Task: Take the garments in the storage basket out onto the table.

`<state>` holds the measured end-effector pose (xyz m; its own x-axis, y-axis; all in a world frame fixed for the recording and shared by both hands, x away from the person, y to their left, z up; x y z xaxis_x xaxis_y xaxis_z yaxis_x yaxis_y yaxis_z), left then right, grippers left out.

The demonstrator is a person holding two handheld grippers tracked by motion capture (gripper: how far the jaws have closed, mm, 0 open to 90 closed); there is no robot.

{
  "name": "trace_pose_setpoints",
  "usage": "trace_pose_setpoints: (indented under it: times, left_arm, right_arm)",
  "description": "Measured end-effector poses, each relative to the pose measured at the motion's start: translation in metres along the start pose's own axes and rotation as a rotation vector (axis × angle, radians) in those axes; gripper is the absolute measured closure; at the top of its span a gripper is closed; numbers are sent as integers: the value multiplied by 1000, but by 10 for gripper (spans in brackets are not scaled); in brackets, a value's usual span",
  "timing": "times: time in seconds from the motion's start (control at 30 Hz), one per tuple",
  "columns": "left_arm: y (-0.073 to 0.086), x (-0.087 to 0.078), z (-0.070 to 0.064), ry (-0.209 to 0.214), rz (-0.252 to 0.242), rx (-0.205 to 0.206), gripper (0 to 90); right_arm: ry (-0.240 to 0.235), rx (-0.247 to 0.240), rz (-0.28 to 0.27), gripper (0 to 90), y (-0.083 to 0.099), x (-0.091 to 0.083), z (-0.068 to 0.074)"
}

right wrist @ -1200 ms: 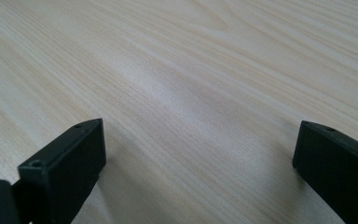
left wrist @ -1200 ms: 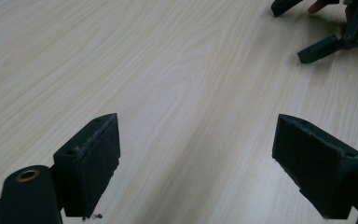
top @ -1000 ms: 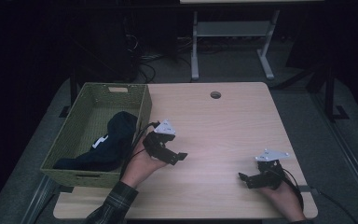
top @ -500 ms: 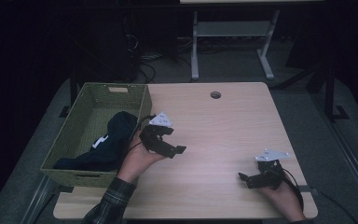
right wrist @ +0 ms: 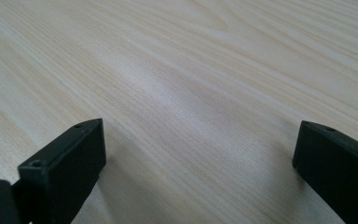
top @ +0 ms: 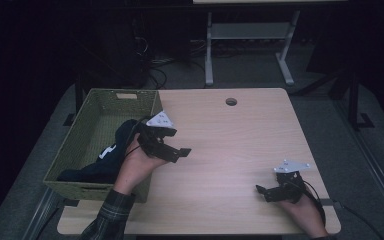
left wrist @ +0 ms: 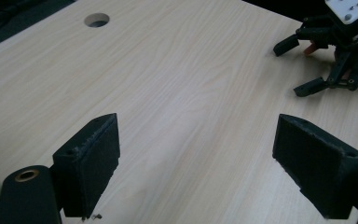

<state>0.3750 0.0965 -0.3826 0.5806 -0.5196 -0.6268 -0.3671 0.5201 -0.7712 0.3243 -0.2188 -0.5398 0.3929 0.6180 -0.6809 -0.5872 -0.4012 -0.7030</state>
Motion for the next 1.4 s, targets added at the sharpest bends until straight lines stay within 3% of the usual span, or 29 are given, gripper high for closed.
trace_pose_setpoints:
  times: [0.37,1.4]
  left_arm:
    - [1,-22,23,-61,-14,-21,143]
    - [27,-52,63,-146,28,-81,144]
  right_arm:
    - [0,0,0,22,0,0,0]
    - [0,0,0,22,0,0,0]
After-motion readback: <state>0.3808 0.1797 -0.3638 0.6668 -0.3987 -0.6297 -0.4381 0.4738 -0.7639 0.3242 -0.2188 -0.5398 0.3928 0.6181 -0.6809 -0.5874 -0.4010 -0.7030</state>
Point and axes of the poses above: each handheld gripper's, and its own axes: x roughly forward along the jaws, y roughly out of its underside, z roughly to its left, the point moved 8 cm from there along x, roughly forward along the jaws, and after that the axes turned 14 degrees about -y, right-handed, at the moved point
